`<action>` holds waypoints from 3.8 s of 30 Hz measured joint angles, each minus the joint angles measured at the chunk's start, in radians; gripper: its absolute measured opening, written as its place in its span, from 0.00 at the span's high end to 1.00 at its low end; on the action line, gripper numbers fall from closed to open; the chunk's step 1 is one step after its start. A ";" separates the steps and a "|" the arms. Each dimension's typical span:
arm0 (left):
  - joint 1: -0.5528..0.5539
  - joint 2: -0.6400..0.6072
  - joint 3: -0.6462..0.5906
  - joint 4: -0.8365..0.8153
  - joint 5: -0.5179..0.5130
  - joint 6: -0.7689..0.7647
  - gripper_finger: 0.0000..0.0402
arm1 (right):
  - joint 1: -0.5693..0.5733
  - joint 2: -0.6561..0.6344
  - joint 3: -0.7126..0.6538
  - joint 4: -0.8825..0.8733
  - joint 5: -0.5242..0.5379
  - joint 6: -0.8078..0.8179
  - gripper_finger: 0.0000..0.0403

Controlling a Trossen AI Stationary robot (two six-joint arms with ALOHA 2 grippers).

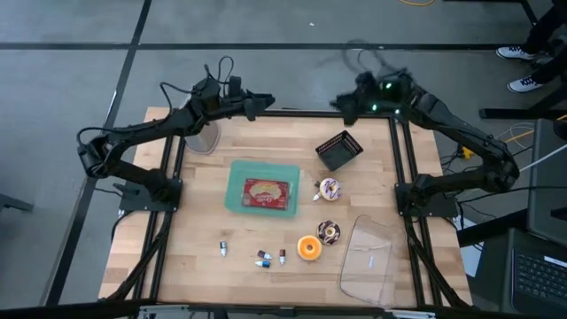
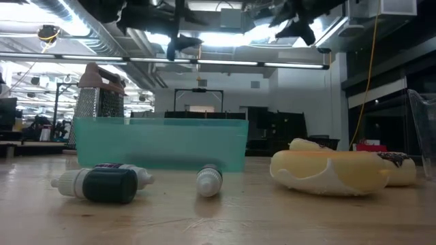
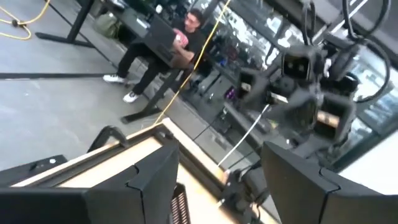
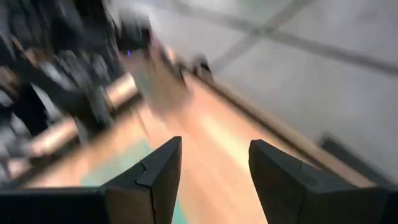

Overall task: Pick & Place Food Item
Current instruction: Put the purple donut into the black bin

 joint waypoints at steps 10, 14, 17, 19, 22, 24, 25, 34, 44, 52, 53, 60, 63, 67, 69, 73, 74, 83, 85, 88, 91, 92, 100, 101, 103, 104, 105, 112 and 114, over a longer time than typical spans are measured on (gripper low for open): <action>0.136 0.000 0.000 -0.007 0.144 0.069 0.44 | 0.266 0.000 0.000 -0.360 0.134 0.203 0.54; 0.167 0.000 0.000 -0.007 0.184 0.099 0.44 | 0.373 0.029 0.000 -0.529 0.184 0.326 0.54; 0.186 0.000 0.000 -0.006 0.234 0.123 0.44 | 0.457 0.087 0.000 -0.597 0.219 0.407 0.54; 0.194 0.000 0.000 -0.007 0.268 0.130 0.44 | 0.506 0.141 0.000 -0.588 0.236 0.461 0.54; 0.204 0.000 0.000 -0.006 0.304 0.132 0.44 | 0.562 0.231 0.000 -0.551 0.244 0.529 0.54; 0.211 0.000 0.000 -0.007 0.338 0.131 0.44 | 0.587 0.292 0.000 -0.548 0.244 0.581 0.54; 0.213 0.000 0.000 -0.007 0.351 0.131 0.44 | 0.598 0.323 0.000 -0.550 0.244 0.605 0.54; 0.215 0.000 0.000 -0.014 0.410 0.132 0.44 | 0.655 0.484 0.000 -0.475 0.176 0.695 0.54; 0.215 0.000 0.000 -0.014 0.430 0.140 0.44 | 0.631 0.489 -0.043 -0.440 0.158 0.722 0.54; 0.215 0.000 0.000 -0.014 0.430 0.108 0.44 | 0.608 0.489 -0.075 -0.415 0.195 0.711 0.44; 0.215 0.000 0.000 -0.014 0.430 0.105 0.44 | 0.606 0.489 -0.075 -0.410 0.218 0.707 0.42; 0.215 0.000 0.000 -0.041 0.436 0.103 0.44 | 0.597 0.489 -0.103 -0.330 0.270 0.686 0.35; 0.215 0.000 0.000 -0.068 0.437 0.105 0.44 | 0.595 0.489 -0.154 -0.273 0.254 0.686 0.38; 0.215 0.000 0.000 -0.075 0.437 0.106 0.44 | 0.594 0.489 -0.216 -0.228 0.236 0.715 0.42; 0.215 0.000 0.000 -0.075 0.437 0.106 0.44 | 0.588 0.489 -0.226 -0.217 0.224 0.715 0.43; 0.215 0.000 0.000 -0.075 0.437 0.106 0.44 | 0.577 0.489 -0.257 -0.160 0.222 0.715 0.44; 0.215 0.000 0.000 -0.075 0.437 0.106 0.44 | 0.574 0.489 -0.266 -0.138 0.219 0.716 0.44; 0.215 0.000 -0.001 -0.097 0.447 0.106 0.44 | 0.540 0.489 -0.303 -0.084 0.213 0.740 0.55; 0.215 0.000 -0.001 -0.097 0.449 0.106 0.44 | 0.534 0.489 -0.303 -0.072 0.213 0.741 0.61; 0.215 0.000 0.000 -0.097 0.449 0.106 0.44 | 0.525 0.489 -0.296 -0.056 0.198 0.741 0.73; 0.215 0.000 -0.001 -0.096 0.449 0.106 0.44 | 0.521 0.489 -0.266 -0.040 0.173 0.739 0.86; 0.215 0.000 0.000 -0.095 0.449 0.106 0.44 | 0.521 0.490 -0.252 -0.037 0.170 0.737 0.90; 0.215 0.000 0.000 -0.088 0.449 0.115 0.44 | 0.516 0.489 -0.085 -0.073 0.140 0.688 0.92; 0.215 0.000 -0.001 -0.089 0.449 0.115 0.44 | 0.514 0.489 -0.065 -0.097 0.151 0.673 0.92; 0.215 0.000 -0.001 -0.087 0.449 0.117 0.44 | 0.504 0.489 -0.030 -0.140 0.179 0.632 0.93; 0.215 0.000 -0.001 -0.085 0.449 0.117 0.44 | 0.497 0.489 -0.014 -0.148 0.197 0.610 0.94; 0.215 0.000 -0.001 -0.085 0.449 0.117 0.44 | 0.487 0.489 0.002 -0.147 0.214 0.591 0.95; 0.215 0.000 -0.001 -0.080 0.449 0.112 0.44 | 0.361 0.489 0.121 -0.151 0.339 0.465 0.95; 0.215 0.000 -0.001 -0.080 0.449 0.112 0.44 | 0.308 0.489 0.156 -0.179 0.349 0.438 0.93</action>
